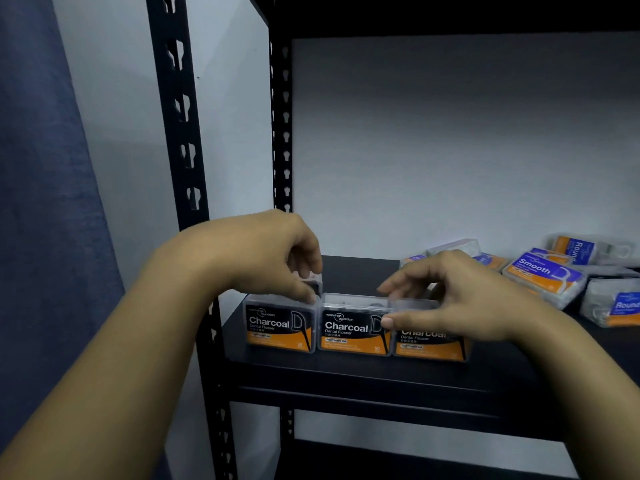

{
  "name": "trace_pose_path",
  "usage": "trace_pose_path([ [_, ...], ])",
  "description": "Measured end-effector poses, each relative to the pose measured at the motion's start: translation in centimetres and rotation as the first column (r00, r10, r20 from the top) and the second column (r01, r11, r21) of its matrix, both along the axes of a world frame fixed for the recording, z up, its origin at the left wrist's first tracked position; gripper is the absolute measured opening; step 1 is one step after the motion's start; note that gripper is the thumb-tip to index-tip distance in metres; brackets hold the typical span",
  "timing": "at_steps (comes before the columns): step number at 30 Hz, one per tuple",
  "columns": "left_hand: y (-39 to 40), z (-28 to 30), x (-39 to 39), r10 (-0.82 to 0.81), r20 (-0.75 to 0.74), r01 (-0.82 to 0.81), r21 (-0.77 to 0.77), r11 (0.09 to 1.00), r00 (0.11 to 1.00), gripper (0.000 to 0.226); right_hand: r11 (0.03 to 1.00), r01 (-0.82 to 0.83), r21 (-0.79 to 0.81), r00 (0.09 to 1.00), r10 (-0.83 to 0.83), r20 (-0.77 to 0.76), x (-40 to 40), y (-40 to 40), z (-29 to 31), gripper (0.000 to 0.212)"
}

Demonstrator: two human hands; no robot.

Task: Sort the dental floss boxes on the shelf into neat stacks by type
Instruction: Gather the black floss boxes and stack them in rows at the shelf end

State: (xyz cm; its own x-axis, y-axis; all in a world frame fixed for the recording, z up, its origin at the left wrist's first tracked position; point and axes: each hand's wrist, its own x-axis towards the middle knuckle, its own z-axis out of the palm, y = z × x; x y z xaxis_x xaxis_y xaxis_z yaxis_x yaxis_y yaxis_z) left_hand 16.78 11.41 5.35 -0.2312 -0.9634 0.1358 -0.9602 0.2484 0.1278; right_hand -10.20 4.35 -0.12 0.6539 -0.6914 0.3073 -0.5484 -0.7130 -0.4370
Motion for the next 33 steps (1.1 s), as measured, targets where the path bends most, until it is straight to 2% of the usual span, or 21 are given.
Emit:
trace_pose_path([
  [4,-0.1,-1.0,-0.1,0.059,0.065,-0.062,0.048,0.997,0.996,0.051,1.0,0.004,-0.021,0.998,-0.006,-0.058,0.7,0.2,-0.1,0.047],
  [14,-0.9,-2.3,-0.4,0.069,0.094,-0.074,0.055,0.996,0.993,0.041,0.999,-0.007,-0.032,0.996,0.004,-0.092,1.0,-0.1,-0.3,0.039],
  [18,-0.5,-1.2,-0.7,0.055,0.038,-0.058,0.082,0.995,0.998,0.049,0.999,-0.02,-0.031,0.998,0.018,-0.066,0.8,-0.2,-0.3,0.043],
  [22,-1.4,1.0,-1.4,0.067,-0.052,-0.068,-0.029,0.997,0.996,0.031,1.0,0.006,-0.019,0.999,-0.007,-0.032,0.5,0.0,-0.4,0.041],
  [24,-2.4,1.7,-2.0,0.099,0.0,-0.099,-0.029,0.995,0.995,0.03,1.0,0.003,-0.002,0.999,-0.003,-0.046,0.7,0.0,-0.7,0.037],
  [28,-4.5,1.6,-2.9,0.178,0.183,-0.198,0.094,0.976,0.967,0.044,1.0,0.013,0.003,0.998,-0.012,-0.068,0.9,0.1,-1.1,0.032],
  [33,-6.0,0.2,-3.2,0.18,0.321,-0.232,0.132,0.964,0.93,0.047,1.0,0.008,0.015,0.997,-0.007,-0.073,0.8,0.2,-0.9,0.031],
])
